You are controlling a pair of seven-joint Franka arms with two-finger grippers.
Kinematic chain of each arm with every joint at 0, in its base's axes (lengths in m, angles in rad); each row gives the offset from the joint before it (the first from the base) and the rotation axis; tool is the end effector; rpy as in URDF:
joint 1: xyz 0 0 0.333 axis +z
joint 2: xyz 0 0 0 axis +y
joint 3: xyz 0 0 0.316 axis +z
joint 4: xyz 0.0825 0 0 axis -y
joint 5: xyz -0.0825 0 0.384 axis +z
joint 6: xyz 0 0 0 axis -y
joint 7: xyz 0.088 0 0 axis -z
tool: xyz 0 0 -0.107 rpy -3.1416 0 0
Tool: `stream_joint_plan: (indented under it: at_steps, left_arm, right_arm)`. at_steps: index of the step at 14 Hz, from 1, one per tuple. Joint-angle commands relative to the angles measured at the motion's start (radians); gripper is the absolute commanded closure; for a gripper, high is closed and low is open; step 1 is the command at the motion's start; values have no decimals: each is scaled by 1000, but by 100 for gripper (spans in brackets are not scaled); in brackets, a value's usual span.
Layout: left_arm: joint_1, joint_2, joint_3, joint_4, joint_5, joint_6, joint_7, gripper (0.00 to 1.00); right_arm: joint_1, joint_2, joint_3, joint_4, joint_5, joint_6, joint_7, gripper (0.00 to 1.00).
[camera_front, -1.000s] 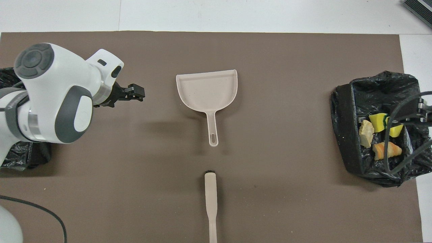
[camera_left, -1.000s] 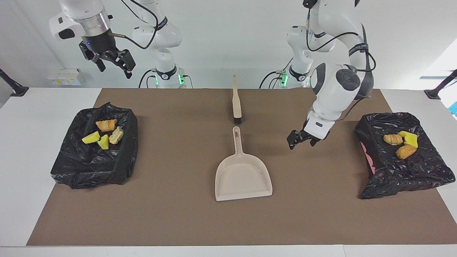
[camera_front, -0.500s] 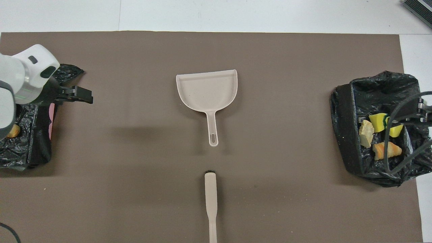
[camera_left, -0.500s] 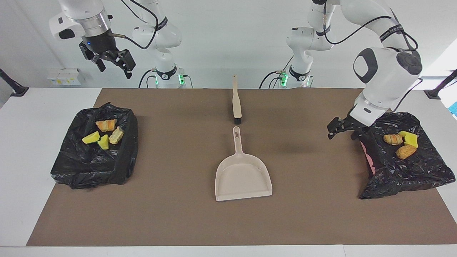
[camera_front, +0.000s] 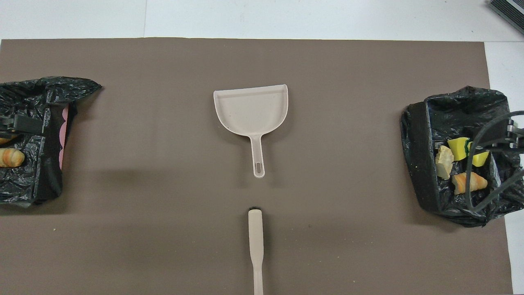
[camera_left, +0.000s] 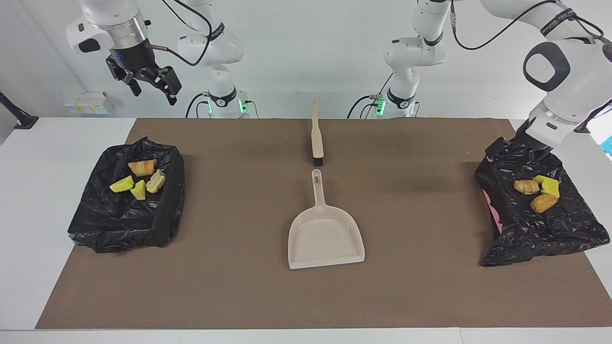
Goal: Sweep and dump trash in bin
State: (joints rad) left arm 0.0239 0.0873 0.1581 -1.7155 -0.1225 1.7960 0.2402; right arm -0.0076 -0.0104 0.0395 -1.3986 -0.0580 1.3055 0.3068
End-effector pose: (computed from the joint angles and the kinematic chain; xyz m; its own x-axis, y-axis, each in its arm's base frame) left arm 0.5823 0.0936 0.5261 0.9994 -0.0301 0.0183 -0.0318 -0.9941 0.1040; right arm 0.5206 0.0094 0.6870 0.9564 -0.2857 -0.0610 -0.2806 -0.9565 0.0796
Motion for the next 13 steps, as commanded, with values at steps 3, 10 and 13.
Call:
stream_joint_plan:
  at_steps: [3, 10, 13]
  left_arm:
    - [18, 0, -25, 91, 44, -88, -4, 0]
    - [-111, -81, -31, 135, 118, -207, -193, 0]
    - [-111, -148, -29, 64, 121, -228, -190, 0]
  right_arm:
    - [-22, -20, 8, -26, 21, 14, -35, 0]
    - [-23, -14, -3, -30, 78, 92, -61, 0]
    - [-23, -22, -3, -42, 73, 90, -63, 0]
